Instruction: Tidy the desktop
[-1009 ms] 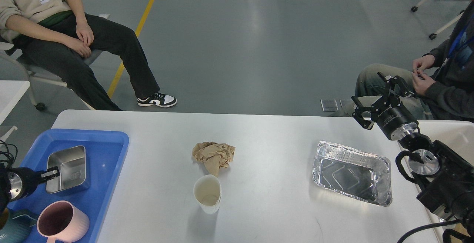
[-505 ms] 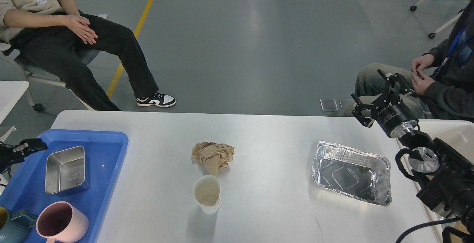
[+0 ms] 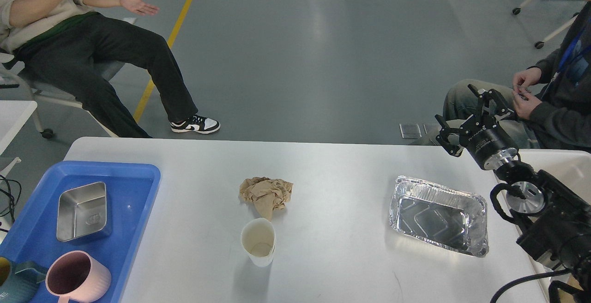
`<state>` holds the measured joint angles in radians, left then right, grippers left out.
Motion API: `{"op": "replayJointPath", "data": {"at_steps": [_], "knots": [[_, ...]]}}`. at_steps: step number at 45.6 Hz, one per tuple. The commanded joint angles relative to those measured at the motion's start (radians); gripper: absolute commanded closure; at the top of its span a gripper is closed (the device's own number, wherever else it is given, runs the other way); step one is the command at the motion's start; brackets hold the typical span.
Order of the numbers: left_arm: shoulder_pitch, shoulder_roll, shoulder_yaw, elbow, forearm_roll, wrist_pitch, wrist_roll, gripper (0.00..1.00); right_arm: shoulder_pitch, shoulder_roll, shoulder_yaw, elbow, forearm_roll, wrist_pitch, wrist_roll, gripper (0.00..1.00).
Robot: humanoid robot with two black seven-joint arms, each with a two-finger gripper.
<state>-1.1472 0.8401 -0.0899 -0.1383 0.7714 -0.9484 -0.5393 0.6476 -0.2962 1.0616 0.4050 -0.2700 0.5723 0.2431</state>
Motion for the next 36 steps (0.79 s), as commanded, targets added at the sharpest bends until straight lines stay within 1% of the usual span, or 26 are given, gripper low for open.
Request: {"op": "replayJointPath", "data": {"at_steps": [1,7,11,16,18,19,20,22,26,28,31,34,36], "knots": [[0.001,-0.039,-0.004,0.000,-0.193,-0.012,-0.008,0.03,0.003,-0.001,0.000,0.001,0.000,0.000,-0.001,0.00],[0.026,-0.154,-0.013,-0.001,-0.383,-0.012,-0.017,0.03,0.003,-0.004,0.000,0.001,0.000,0.000,-0.001,0.00],[0.081,-0.232,-0.066,0.000,-0.486,-0.010,-0.025,0.03,0.003,-0.003,0.001,0.000,0.002,0.000,-0.001,0.00],[0.150,-0.377,-0.178,0.000,-0.544,-0.003,-0.008,0.03,0.003,-0.003,0.005,0.000,0.002,-0.002,-0.001,0.00],[0.165,-0.423,-0.201,0.006,-0.546,0.005,0.001,0.03,0.003,-0.006,0.005,-0.002,0.002,-0.002,-0.001,0.00],[0.172,-0.443,-0.208,0.008,-0.546,0.008,0.013,0.03,0.003,-0.008,0.005,-0.002,0.002,-0.002,-0.001,0.00],[0.178,-0.460,-0.211,0.008,-0.547,0.011,0.028,0.03,0.003,-0.008,0.005,-0.002,0.002,-0.002,-0.001,0.00],[0.188,-0.490,-0.215,0.009,-0.552,0.017,0.079,0.03,0.001,-0.009,0.005,-0.003,0.002,-0.002,-0.001,0.00],[0.216,-0.533,-0.243,0.009,-0.570,0.036,0.214,0.03,0.001,-0.012,0.006,-0.006,0.002,-0.002,-0.001,0.00],[0.230,-0.553,-0.287,0.009,-0.584,0.039,0.274,0.03,0.001,-0.017,0.006,-0.011,0.002,-0.002,-0.001,0.00],[0.262,-0.576,-0.381,0.009,-0.603,0.039,0.350,0.03,0.000,-0.023,0.009,-0.012,0.002,-0.002,-0.001,0.00],[0.287,-0.593,-0.468,0.009,-0.604,0.043,0.416,0.03,0.000,-0.024,0.012,-0.014,0.002,-0.003,-0.001,0.00],[0.296,-0.601,-0.519,0.009,-0.604,0.043,0.438,0.03,0.001,-0.023,0.015,-0.014,0.002,-0.002,-0.001,0.00]]}}
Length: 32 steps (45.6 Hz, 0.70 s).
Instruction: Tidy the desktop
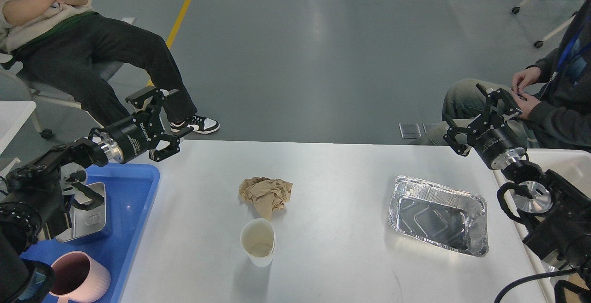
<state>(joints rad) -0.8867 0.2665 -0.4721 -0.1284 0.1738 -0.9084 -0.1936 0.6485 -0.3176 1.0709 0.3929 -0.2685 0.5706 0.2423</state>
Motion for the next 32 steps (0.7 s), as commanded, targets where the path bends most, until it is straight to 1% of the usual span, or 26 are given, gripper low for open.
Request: {"op": "replayJointPath", "data": {"at_steps": [1,13,16,23,29,32], "knots": [[0.044,-0.044,-0.179,0.000,-0.007,0.003,0.100,0.03,-0.001,-0.002,0.007,-0.002,0.000,-0.001,0.000,0.00],[0.063,-0.088,-0.307,0.000,-0.007,-0.004,0.089,0.03,0.000,-0.003,0.008,-0.002,0.000,-0.002,0.000,0.00],[0.063,-0.115,-0.312,0.000,-0.008,-0.003,0.088,0.03,0.000,-0.003,0.007,-0.002,0.000,-0.002,0.000,0.00],[0.066,-0.130,-0.310,0.000,-0.008,0.003,0.085,0.03,0.002,-0.003,0.006,0.000,0.000,-0.002,0.000,0.00],[0.083,-0.135,-0.307,0.000,-0.005,0.006,0.056,0.03,0.002,-0.009,-0.008,0.009,-0.001,0.000,-0.001,0.00],[0.088,-0.135,-0.306,0.000,-0.005,0.005,0.048,0.03,-0.003,-0.038,-0.014,0.018,-0.006,0.002,-0.006,0.00]]}}
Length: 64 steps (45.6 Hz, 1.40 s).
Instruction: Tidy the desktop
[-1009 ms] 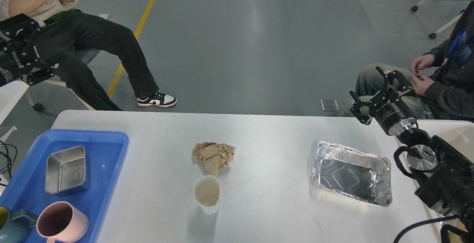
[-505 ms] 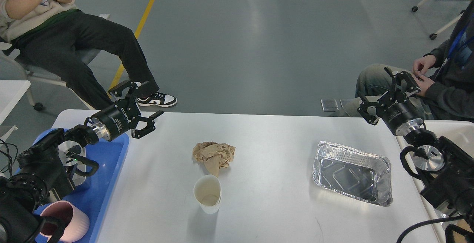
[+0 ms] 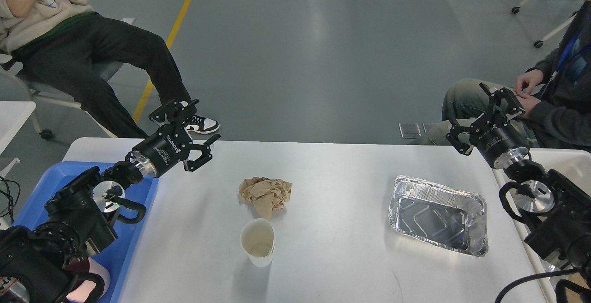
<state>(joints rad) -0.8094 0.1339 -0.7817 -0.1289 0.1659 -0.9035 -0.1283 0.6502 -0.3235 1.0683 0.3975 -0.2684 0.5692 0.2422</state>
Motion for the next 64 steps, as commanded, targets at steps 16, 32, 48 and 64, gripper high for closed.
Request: {"op": "replayJointPath", "data": {"at_steps": [16,32,48,64], "knots": [[0.039,-0.026,0.015,-0.001,0.004,0.000,-0.062,0.03,-0.162,-0.506,-0.243,0.622,-0.236,-0.106,-0.118,0.00],[0.064,-0.071,0.015,-0.008,0.006,-0.002,-0.089,0.03,-0.466,-1.261,-0.255,1.188,-0.316,-0.106,-0.175,0.00],[0.067,-0.082,0.016,-0.008,0.006,0.000,-0.122,0.03,-0.474,-1.424,-0.306,1.252,-0.305,-0.124,-0.185,0.00],[0.093,-0.080,0.019,-0.008,0.015,0.000,-0.122,0.03,-0.405,-0.849,-0.307,0.799,-0.765,-0.195,-0.307,0.00]]}}
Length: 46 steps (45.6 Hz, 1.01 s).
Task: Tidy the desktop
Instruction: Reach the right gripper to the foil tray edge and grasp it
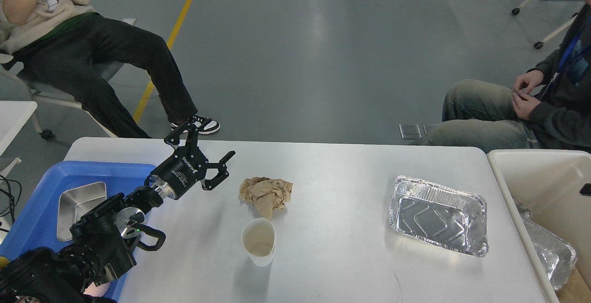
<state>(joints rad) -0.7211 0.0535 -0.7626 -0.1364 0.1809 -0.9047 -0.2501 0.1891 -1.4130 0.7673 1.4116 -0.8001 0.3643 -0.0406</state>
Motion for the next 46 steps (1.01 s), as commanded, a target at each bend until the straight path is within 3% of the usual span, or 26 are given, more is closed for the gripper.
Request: {"op": "replayJointPath", "data": {"at_steps": [1,8,22,33,40,46], "knots": [[0.006,0.000,0.000,0.000,0.000,0.001,-0.001,0.03,0.070,0.287,-0.006,-0.258,-0.270,0.018,-0.024,0.00],[0.015,0.000,0.000,0.000,0.000,0.003,-0.001,0.03,0.174,0.509,-0.009,-0.485,-0.353,0.061,-0.018,0.00],[0.025,0.008,0.000,0.000,0.002,0.003,-0.001,0.03,0.306,0.706,-0.129,-0.649,-0.402,0.058,0.004,0.00],[0.029,0.008,0.000,0.001,0.002,0.004,0.000,0.03,0.317,0.750,-0.177,-0.675,-0.412,0.054,0.024,0.00],[0.032,0.006,0.000,0.001,0.003,0.004,-0.001,0.03,0.317,0.770,-0.187,-0.694,-0.471,0.047,0.060,0.00],[0.035,0.008,0.002,0.001,0.003,0.015,-0.001,0.03,0.317,0.787,-0.189,-0.723,-0.511,0.047,0.102,0.10]]}}
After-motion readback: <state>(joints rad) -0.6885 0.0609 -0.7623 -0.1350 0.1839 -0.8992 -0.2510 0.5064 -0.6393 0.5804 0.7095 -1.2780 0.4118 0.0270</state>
